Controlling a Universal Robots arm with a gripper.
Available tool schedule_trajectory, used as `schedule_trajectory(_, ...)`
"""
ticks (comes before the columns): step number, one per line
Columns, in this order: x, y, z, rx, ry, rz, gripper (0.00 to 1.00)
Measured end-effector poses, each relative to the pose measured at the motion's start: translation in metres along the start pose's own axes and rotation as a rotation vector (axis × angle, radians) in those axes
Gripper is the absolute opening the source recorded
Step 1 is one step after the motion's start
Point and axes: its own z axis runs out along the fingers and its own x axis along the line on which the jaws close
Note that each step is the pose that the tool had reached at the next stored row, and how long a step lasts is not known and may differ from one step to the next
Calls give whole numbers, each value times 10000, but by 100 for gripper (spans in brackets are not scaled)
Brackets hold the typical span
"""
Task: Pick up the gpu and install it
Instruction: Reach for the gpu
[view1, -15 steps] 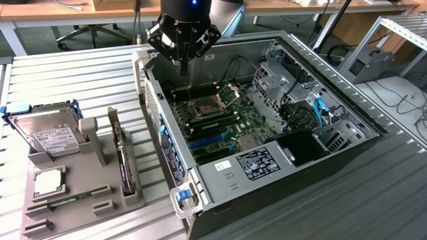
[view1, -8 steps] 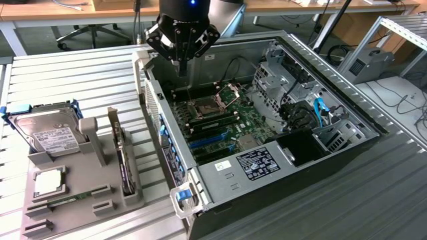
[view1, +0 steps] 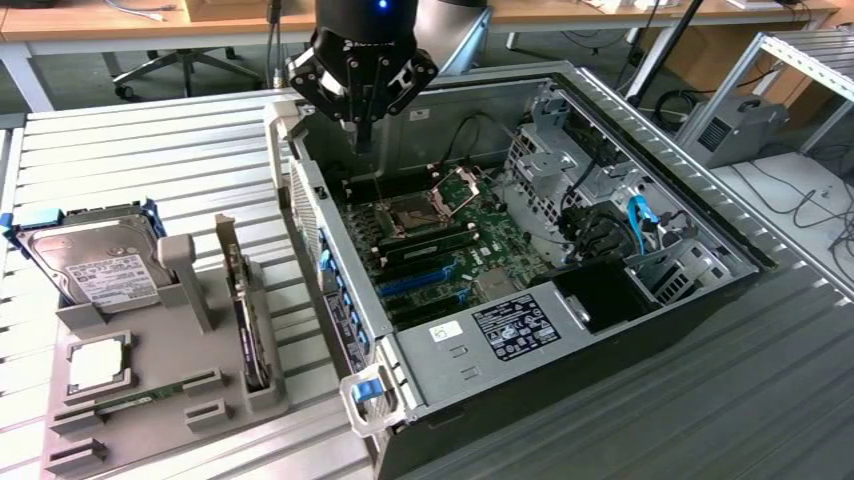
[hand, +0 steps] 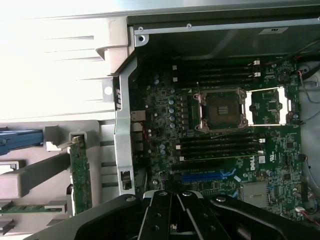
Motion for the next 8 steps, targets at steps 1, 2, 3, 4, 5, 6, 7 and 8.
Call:
schedule_trajectory(1,3,0,0,0,-1,0,11)
schedule_trajectory(2,6,0,0,0,0,0,11)
schedule_trajectory(3,9,-1,0,0,0,0,11)
schedule_trajectory(4,13,-1,0,0,-1,0,11)
schedule_trajectory(5,16,-1,0,0,-1,0,11)
schedule_trajectory(6,19,-1,-1,0,0,0,11)
schedule_trajectory(7,22,-2,0,0,0,0,11)
schedule_trajectory(8,25,-2,-1,0,-1,0,11)
